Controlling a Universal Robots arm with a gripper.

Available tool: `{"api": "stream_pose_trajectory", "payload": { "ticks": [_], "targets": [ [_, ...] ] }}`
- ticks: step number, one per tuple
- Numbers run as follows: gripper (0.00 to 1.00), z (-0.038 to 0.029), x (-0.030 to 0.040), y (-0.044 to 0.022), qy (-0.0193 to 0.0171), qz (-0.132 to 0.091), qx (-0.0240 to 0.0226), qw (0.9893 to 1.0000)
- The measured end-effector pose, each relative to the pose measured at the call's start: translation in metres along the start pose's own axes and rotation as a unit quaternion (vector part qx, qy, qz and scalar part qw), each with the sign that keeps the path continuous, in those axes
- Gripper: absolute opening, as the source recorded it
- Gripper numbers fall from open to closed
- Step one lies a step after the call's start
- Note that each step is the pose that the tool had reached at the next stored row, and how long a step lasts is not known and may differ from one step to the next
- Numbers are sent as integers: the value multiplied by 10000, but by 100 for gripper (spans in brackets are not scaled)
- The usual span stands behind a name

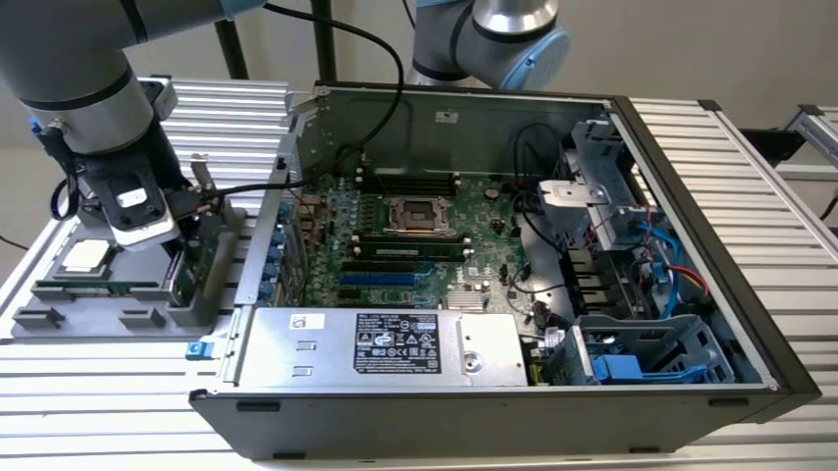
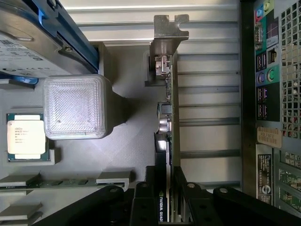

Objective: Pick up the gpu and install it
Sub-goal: 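Pick up the gpu and move the gpu toward the slot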

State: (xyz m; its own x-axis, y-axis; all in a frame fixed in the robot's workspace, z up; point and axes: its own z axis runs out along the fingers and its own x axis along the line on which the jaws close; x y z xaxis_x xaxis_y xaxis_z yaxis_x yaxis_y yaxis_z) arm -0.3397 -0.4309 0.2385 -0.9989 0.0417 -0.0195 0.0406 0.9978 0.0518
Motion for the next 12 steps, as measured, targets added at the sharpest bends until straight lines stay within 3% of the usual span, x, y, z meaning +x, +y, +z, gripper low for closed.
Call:
{"api": "stream_pose_trajectory", "payload": {
  "ticks": [12],
  "targets": [
    [0, 1, 0, 0, 0, 0, 0, 10000]
  ]
}}
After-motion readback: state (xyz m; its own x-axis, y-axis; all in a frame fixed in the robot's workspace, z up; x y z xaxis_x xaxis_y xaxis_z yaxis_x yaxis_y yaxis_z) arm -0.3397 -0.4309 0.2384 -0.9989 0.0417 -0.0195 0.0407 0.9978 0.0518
